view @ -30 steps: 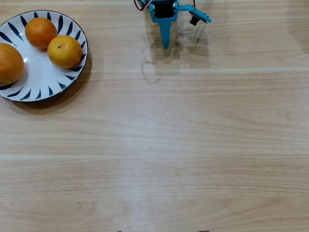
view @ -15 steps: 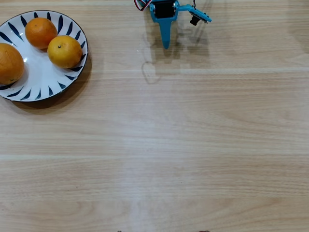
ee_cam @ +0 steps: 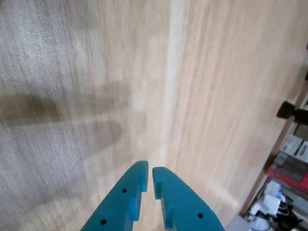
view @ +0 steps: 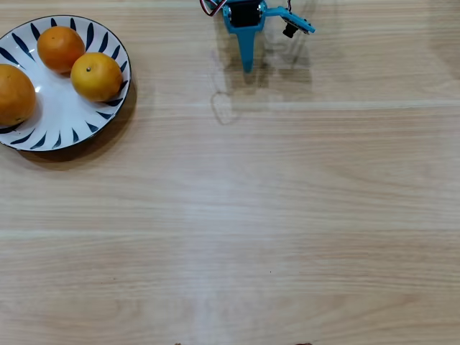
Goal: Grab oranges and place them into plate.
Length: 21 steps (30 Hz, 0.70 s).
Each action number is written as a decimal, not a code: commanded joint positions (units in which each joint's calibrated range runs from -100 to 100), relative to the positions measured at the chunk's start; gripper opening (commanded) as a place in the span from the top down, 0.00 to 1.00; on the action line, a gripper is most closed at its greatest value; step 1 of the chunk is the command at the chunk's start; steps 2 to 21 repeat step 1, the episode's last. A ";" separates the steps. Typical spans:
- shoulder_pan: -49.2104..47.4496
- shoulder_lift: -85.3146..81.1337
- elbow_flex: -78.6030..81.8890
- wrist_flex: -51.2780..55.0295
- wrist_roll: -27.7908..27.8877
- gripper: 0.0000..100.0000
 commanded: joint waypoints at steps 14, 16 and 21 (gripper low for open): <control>0.05 -0.51 -0.06 -0.25 0.20 0.98; 0.05 -0.51 -0.06 -0.25 0.20 0.98; 0.05 -0.51 -0.06 -0.25 0.20 0.98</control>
